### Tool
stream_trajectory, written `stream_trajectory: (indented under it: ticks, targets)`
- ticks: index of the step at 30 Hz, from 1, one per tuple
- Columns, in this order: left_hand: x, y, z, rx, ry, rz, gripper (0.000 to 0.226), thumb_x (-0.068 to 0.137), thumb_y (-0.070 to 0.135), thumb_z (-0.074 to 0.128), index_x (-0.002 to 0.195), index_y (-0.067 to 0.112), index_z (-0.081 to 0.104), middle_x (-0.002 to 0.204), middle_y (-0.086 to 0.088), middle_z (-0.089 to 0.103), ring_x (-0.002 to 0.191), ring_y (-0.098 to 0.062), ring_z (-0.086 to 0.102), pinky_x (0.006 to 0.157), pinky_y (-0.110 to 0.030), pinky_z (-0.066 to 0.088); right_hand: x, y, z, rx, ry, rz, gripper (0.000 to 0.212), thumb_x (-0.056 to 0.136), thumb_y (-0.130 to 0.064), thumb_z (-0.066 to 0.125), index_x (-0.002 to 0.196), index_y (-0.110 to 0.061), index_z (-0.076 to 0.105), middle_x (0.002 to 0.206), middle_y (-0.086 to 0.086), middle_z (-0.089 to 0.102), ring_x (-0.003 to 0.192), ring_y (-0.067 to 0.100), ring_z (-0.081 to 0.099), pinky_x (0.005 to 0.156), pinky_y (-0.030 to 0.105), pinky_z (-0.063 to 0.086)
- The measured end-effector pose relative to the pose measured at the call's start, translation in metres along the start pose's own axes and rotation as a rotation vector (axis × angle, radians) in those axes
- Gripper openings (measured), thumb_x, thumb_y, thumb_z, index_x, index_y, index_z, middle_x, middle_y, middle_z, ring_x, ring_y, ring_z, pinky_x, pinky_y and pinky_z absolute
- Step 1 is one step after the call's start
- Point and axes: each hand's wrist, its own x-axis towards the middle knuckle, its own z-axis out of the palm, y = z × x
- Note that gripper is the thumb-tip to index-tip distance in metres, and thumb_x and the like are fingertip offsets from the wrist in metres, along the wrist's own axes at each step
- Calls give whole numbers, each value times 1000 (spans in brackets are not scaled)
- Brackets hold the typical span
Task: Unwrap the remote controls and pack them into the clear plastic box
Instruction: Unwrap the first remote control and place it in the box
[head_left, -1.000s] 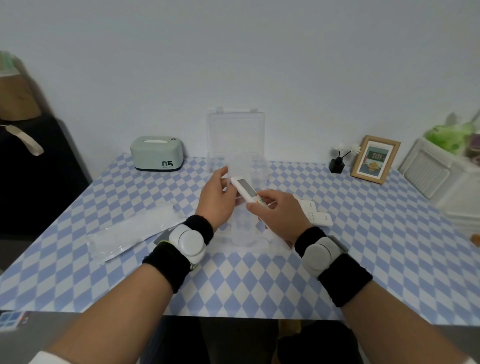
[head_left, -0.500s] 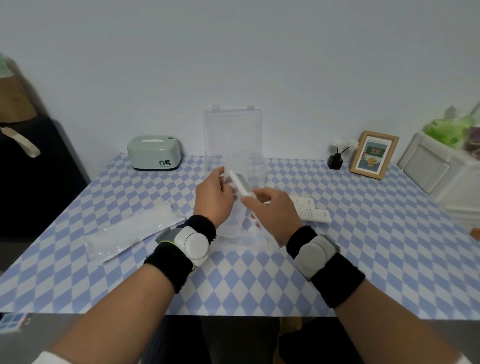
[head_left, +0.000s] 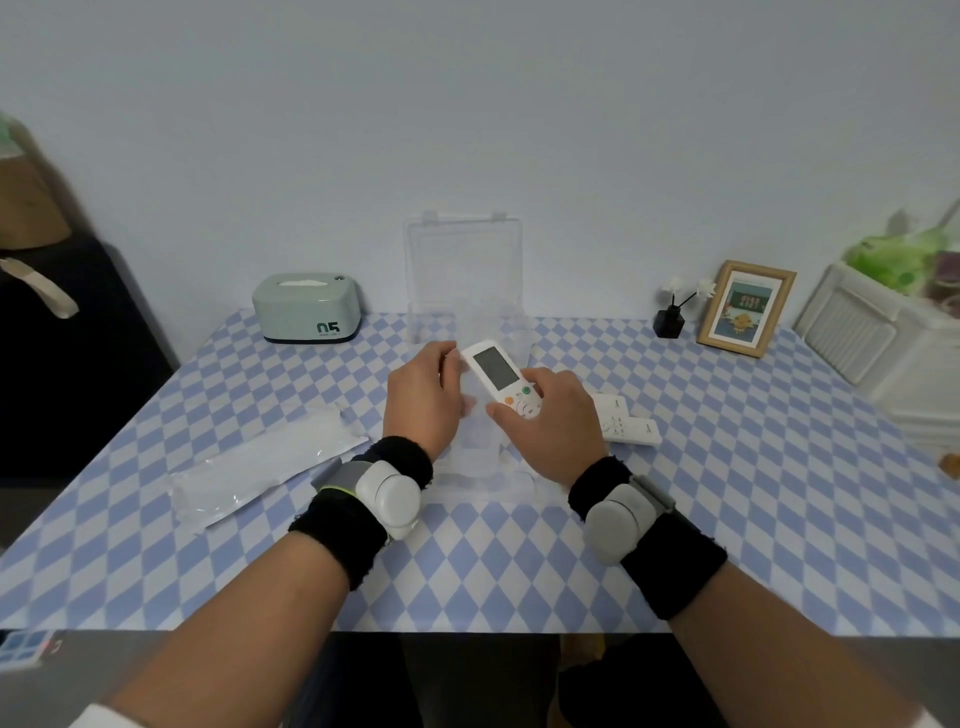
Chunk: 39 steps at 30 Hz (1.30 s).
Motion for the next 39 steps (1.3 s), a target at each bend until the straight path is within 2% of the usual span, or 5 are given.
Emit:
stream_trajectory:
  ticks: [6,16,23,29,39]
  targets:
    - [-8,-1,4,50,-34,83,7,104,25,56,100,24,61,94,6,72,55,-7,70,53,-15,53,-4,-14,-4,822,-224,414,24,84,-43,75,79,-19,76,65,1,65,60,12,63,57,28,52]
    - [-4,5,2,33,-61,-17,31,100,34,62,127,19,57,102,12,64,89,-2,59,78,-20,44,-3,-18,-9,957,-317,374,55,77,-37,84,116,-8,59,88,11,72,71,21,69,62,32,55]
    - [-2,6,3,212,-104,-9,12,89,11,60,77,11,58,69,5,63,64,-9,55,55,-14,38,-6,-20,-1,457,-119,144,50,69,-52,85,100,-24,57,94,-7,63,77,7,61,67,18,47]
    - [-9,1,8,-31,-151,-93,28,98,20,59,78,0,65,76,-18,71,68,-27,66,72,-51,58,-5,-13,4,198,127,-60,46,74,-36,85,97,-16,50,95,-3,55,83,13,51,70,19,38]
    - [-13,10,7,-321,-497,-249,31,110,21,41,109,8,69,99,-14,78,86,-27,71,82,-48,59,-3,-24,-2,386,-8,57,47,73,-24,79,105,-20,46,101,-3,59,91,17,64,74,31,56]
